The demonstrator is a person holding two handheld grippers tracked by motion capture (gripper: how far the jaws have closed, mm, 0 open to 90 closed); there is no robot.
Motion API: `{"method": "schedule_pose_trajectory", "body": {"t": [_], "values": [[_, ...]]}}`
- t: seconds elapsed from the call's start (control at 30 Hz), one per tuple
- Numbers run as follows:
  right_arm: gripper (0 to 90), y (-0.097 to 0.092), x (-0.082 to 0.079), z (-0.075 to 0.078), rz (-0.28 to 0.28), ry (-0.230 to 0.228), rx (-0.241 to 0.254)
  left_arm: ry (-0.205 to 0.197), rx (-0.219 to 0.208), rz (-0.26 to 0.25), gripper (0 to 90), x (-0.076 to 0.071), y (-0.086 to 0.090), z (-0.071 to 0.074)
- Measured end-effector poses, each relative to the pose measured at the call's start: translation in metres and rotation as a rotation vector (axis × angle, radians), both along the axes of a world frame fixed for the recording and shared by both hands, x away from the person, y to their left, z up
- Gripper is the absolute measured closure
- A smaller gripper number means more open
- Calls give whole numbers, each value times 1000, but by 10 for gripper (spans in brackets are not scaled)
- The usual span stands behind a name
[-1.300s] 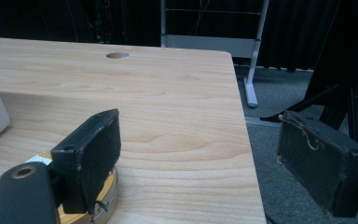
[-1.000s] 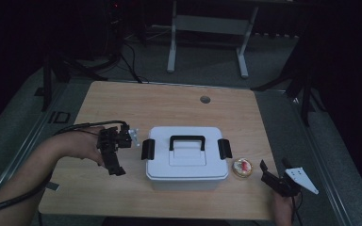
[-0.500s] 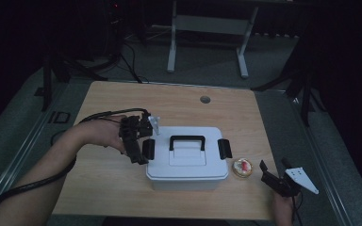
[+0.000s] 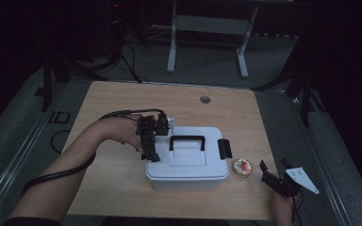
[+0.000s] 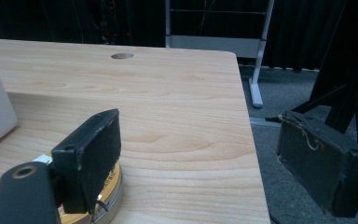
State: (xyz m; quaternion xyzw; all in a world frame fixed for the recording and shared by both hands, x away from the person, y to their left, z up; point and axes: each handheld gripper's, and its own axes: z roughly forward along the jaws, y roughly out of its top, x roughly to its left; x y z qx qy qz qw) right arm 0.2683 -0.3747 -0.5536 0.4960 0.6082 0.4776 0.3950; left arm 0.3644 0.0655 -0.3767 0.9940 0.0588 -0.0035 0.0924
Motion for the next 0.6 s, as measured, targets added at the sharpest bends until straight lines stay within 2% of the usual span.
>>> {"method": "schedule_pose_trajectory", "body": {"t": [0.2, 0.27, 0.3, 0.33, 0.43, 0.47, 0.57, 0.6], "values": [[135, 0, 0, 0, 3, -1, 2, -27, 11, -19, 68, 5, -14, -1], [135, -1, 0, 0, 4, -1, 3, -3, 1, -26, 137, 7, -17, -1], [135, -1, 0, 0, 4, -1, 3, -14, 0, -34, 138, 7, -19, -1], [135, -1, 0, 0, 4, -1, 4, -2, -5, -36, 163, 7, -20, 0], [135, -1, 0, 0, 6, 0, 5, 1, -4, -52, 267, 8, -25, 1], [135, -1, 0, 0, 7, -1, 4, -12, 2, -58, 296, 8, -27, 1], [135, 0, 0, 0, -4, -6, -4, -18, 6, -67, 357, 9, -32, 2], [135, 0, 0, 0, -6, -7, -6, -6, 1, -61, 393, 10, -33, 2]]}}
